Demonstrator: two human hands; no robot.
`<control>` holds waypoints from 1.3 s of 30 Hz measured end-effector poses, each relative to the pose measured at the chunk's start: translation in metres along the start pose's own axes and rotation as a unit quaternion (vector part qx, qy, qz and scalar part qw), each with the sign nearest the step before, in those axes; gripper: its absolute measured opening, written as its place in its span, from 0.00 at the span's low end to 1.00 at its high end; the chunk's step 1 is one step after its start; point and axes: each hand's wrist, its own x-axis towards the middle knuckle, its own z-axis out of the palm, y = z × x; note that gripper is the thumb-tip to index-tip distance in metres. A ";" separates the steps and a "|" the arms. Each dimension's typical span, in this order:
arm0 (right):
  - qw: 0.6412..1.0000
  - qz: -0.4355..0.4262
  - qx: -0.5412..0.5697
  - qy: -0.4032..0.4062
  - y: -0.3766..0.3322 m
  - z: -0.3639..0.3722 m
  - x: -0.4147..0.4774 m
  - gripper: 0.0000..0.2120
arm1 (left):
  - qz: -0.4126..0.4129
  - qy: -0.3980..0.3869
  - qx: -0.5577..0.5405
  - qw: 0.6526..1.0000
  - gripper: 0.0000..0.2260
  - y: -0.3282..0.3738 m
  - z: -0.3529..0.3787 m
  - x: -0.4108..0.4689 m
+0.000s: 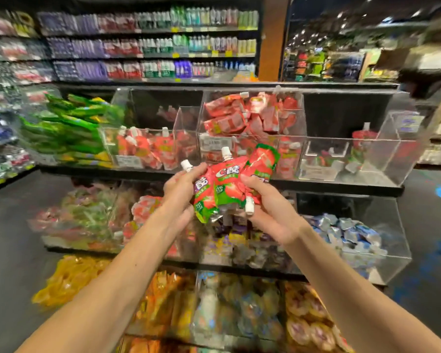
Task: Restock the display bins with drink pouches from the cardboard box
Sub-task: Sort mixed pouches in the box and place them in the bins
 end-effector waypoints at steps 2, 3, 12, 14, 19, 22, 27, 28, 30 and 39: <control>1.000 -0.016 -0.019 0.010 -0.003 -0.001 0.011 0.33 | -0.031 -0.070 0.033 0.996 0.24 0.010 0.001 0.011; 0.999 -0.024 -0.029 0.018 -0.006 -0.001 0.013 0.39 | -0.029 -0.097 0.053 0.993 0.23 0.012 0.003 0.015; 0.977 -0.121 -0.157 0.084 -0.049 -0.031 -0.004 0.08 | 0.041 -0.237 0.214 0.947 0.23 0.003 0.057 0.030; 0.978 -0.121 -0.150 0.082 -0.064 -0.043 -0.009 0.09 | -0.004 -0.243 0.147 0.959 0.16 -0.005 0.076 0.030; 0.970 -0.127 -0.178 0.102 -0.111 -0.077 -0.017 0.12 | 0.026 -0.221 0.130 0.966 0.10 -0.020 0.134 0.030; 0.955 -0.123 -0.225 0.149 -0.152 -0.107 -0.022 0.17 | 0.110 -0.185 0.149 0.965 0.12 -0.024 0.175 0.025; 0.921 -0.120 -0.330 0.166 -0.246 -0.147 -0.023 0.05 | 0.201 -0.145 0.166 0.954 0.13 -0.035 0.256 0.016; 0.905 -0.120 -0.370 0.171 -0.266 -0.151 -0.021 0.03 | 0.221 -0.139 0.181 0.948 0.14 -0.035 0.272 0.016; 0.852 -0.120 -0.473 0.190 -0.303 -0.153 -0.019 0.03 | 0.253 -0.123 0.209 0.936 0.18 -0.034 0.300 0.016; 0.341 -0.188 -0.892 0.230 -0.400 -0.176 0.017 0.15 | 0.326 -0.118 0.330 0.878 0.14 -0.035 0.360 0.046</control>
